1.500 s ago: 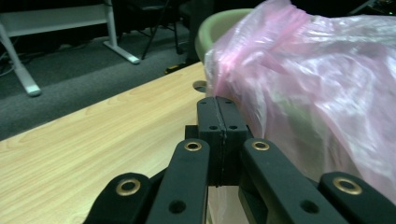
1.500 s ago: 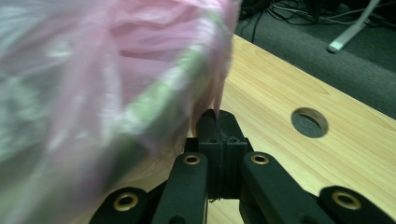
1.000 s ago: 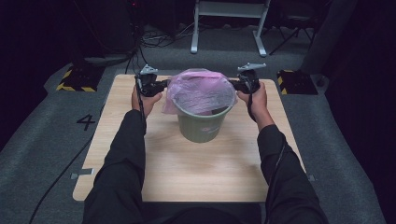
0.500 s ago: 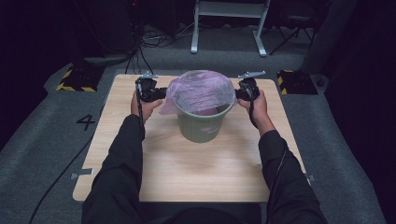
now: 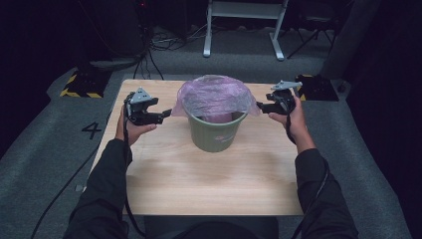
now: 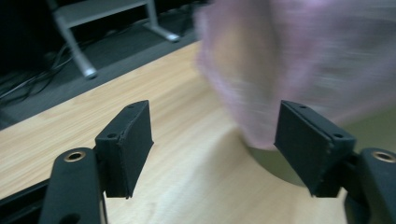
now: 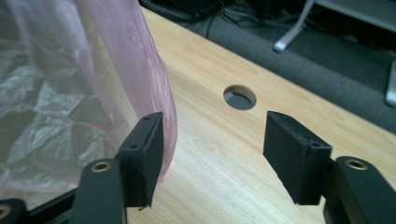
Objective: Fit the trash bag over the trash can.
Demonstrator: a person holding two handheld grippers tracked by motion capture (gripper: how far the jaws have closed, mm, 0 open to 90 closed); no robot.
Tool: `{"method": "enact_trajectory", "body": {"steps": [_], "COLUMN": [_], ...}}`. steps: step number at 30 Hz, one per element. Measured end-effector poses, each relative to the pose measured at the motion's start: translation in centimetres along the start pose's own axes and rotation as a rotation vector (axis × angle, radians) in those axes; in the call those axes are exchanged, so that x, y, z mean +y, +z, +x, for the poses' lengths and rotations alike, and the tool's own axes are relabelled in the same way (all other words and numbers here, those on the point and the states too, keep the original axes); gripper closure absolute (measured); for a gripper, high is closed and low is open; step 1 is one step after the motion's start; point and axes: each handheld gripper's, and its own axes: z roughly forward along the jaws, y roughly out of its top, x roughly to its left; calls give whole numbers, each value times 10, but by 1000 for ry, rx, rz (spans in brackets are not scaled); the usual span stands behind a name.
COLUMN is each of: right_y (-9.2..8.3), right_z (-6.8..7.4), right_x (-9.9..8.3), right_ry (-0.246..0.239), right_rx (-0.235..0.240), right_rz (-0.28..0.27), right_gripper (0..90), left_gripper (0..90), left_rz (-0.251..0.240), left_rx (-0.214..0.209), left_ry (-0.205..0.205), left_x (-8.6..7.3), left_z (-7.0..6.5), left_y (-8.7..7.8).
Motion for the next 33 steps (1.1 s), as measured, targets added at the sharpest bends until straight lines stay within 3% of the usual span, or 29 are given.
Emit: {"method": "enact_trajectory", "body": {"steps": [4, 6, 8, 10, 15, 19, 23, 26, 28, 30, 33], "right_y": [-15, -21, -27, -33, -46, -53, -48, -37, -32, -30, -33], "right_z": [0, 2, 6, 12, 21, 33, 54, 67, 69, 71, 75], "right_x": [0, -1, -3, -6, -12, -12, -8, -6, -5, -6, -10], "right_ry": [-45, -71, -108, -146, -191, -243, -335, -362, -348, -355, -361], "right_rx": [22, 41, 77, 91, 123, 134, 101, 9, 6, 1, 2], "right_rz": [-36, -49, -52, -46, -55, -65, -65, -49, -67, -79, -105], "right_gripper": [340, 307, 296, 283, 255, 229, 238, 392, 585, 766, 880], "left_gripper": [234, 233, 243, 278, 418, 412, 388, 479, 607, 744, 878], "left_rz": [31, 42, 34, 37, 44, 37, 31, 30, 20, 16, -15], "left_rx": [-76, -78, -97, -73, -23, -18, 1, 23, 21, 51, 64], "left_ry": [88, 124, 120, 128, 143, 140, 121, 124, 128, 152, 169], "left_x": [7, 10, 11, 12, 15, 15, 16, 17, 16, 15, 12], "left_z": [-18, -26, -29, -30, -31, -32, -31, -32, -31, -33, -38], "left_y": [2, 6, 8, 10, 13, 15, 19, 22, 22, 20, 14]}}
